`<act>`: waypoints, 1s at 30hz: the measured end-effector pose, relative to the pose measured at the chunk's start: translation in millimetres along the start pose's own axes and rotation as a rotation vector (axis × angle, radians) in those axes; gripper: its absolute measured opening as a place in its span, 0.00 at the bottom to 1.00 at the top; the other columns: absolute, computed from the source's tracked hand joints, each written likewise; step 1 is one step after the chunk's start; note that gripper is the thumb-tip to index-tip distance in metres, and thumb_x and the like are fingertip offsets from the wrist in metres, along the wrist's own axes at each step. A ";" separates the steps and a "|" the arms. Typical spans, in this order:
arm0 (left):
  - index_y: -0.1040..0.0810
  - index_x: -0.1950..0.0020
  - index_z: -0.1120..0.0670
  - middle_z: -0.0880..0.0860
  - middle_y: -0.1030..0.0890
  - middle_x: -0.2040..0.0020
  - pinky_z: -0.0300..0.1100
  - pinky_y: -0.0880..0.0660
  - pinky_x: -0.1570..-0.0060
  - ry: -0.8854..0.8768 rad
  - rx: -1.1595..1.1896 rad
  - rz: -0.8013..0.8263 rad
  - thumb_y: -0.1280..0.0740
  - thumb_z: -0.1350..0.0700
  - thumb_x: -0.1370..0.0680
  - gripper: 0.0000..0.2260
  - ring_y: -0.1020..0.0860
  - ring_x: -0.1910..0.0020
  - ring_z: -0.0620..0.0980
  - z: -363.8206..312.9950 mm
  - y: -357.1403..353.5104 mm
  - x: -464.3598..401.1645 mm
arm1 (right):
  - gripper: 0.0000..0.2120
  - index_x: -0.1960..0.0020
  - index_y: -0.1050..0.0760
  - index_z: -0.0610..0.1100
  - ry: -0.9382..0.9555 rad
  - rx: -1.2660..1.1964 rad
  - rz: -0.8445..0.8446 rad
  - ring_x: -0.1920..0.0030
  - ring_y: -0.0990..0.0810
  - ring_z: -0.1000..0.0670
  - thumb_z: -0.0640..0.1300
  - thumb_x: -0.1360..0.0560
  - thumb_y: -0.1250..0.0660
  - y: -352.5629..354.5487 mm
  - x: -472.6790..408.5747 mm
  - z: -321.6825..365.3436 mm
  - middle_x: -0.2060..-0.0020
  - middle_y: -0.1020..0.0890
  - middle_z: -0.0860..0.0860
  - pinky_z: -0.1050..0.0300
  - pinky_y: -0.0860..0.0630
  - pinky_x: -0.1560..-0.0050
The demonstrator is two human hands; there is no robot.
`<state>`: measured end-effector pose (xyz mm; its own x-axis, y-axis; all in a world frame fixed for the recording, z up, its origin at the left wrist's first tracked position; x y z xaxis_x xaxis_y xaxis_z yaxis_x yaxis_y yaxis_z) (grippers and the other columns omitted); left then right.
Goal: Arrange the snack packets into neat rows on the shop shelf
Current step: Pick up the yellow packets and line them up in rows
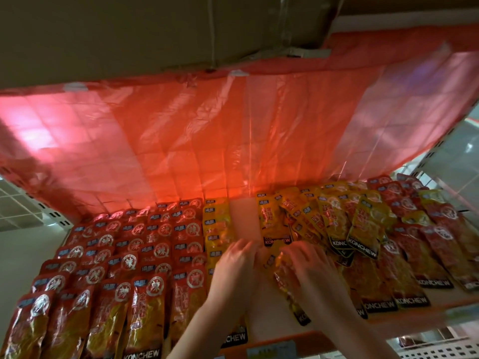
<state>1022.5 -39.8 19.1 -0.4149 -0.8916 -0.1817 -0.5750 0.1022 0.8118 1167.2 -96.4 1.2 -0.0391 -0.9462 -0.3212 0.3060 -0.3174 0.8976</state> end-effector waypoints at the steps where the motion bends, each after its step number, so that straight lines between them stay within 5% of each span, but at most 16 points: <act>1: 0.27 0.35 0.51 0.48 0.24 0.40 0.34 0.28 0.44 0.011 0.009 0.026 0.40 0.53 0.20 0.14 0.26 0.43 0.44 -3.3 -6.8 0.2 | 0.21 0.46 0.26 0.49 -0.006 0.038 0.005 0.54 0.21 0.49 0.46 0.36 0.24 -0.5 3.1 -5.9 0.52 0.22 0.52 0.54 0.21 0.60; 4: 0.27 0.38 0.52 0.49 0.23 0.44 0.36 0.26 0.49 0.054 -0.008 0.084 0.41 0.50 0.20 0.13 0.24 0.48 0.44 -9.4 -23.2 -1.2 | 0.28 0.44 0.28 0.53 -0.013 0.119 0.042 0.52 0.21 0.50 0.53 0.41 0.22 -3.4 11.5 -20.1 0.51 0.23 0.54 0.54 0.22 0.59; 11: 0.25 0.41 0.52 0.47 0.23 0.47 0.36 0.25 0.55 0.114 -0.051 0.027 0.37 0.46 0.22 0.14 0.23 0.52 0.44 -8.7 -32.9 -5.5 | 0.23 0.44 0.25 0.52 0.028 0.074 -0.029 0.48 0.26 0.51 0.55 0.37 0.24 -7.5 15.6 -33.4 0.49 0.25 0.54 0.54 0.24 0.51; 16: 0.22 0.43 0.52 0.47 0.21 0.48 0.36 0.24 0.54 0.115 0.029 -0.021 0.35 0.52 0.23 0.10 0.22 0.53 0.44 -5.1 -32.1 -4.4 | 0.15 0.47 0.21 0.47 0.097 -0.101 -0.159 0.48 0.29 0.50 0.53 0.27 0.39 -4.4 16.5 -31.8 0.47 0.27 0.51 0.57 0.26 0.51; 22: 0.24 0.54 0.52 0.47 0.19 0.60 0.31 0.27 0.68 0.232 0.498 -0.023 0.35 0.60 0.23 0.03 0.22 0.64 0.39 -7.8 -13.4 -12.5 | 0.06 0.47 0.22 0.45 0.118 -0.355 -0.187 0.46 0.25 0.54 0.43 0.24 0.35 12.4 4.8 -26.7 0.47 0.28 0.54 0.59 0.25 0.48; 27: 0.22 0.54 0.57 0.53 0.20 0.65 0.36 0.30 0.73 0.426 0.854 -0.148 0.36 0.60 0.23 0.03 0.25 0.71 0.44 4.5 11.9 -21.6 | 0.15 0.42 0.27 0.51 0.269 -0.344 -0.062 0.37 0.30 0.58 0.57 0.24 0.38 29.9 -5.3 -10.2 0.38 0.31 0.55 0.69 0.31 0.41; 30: 0.22 0.51 0.59 0.53 0.20 0.63 0.37 0.26 0.71 0.518 0.877 -0.147 0.35 0.58 0.23 0.05 0.23 0.70 0.43 14.3 21.2 -25.8 | 0.21 0.40 0.26 0.50 0.403 -0.199 -0.031 0.34 0.33 0.53 0.63 0.25 0.41 32.4 -6.8 5.9 0.37 0.29 0.52 0.62 0.33 0.38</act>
<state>1010.9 -8.3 33.0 -0.0632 -0.9808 0.1842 -0.9944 0.0776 0.0721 1171.8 -100.6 34.2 0.3104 -0.8236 -0.4747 0.4890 -0.2899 0.8227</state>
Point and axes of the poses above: each hand's wrist, its own x-axis away from the middle knuckle, its own y-axis out of the back of the hand, z = x × y, the point moved 3 cm from there along -x, towards the middle knuckle
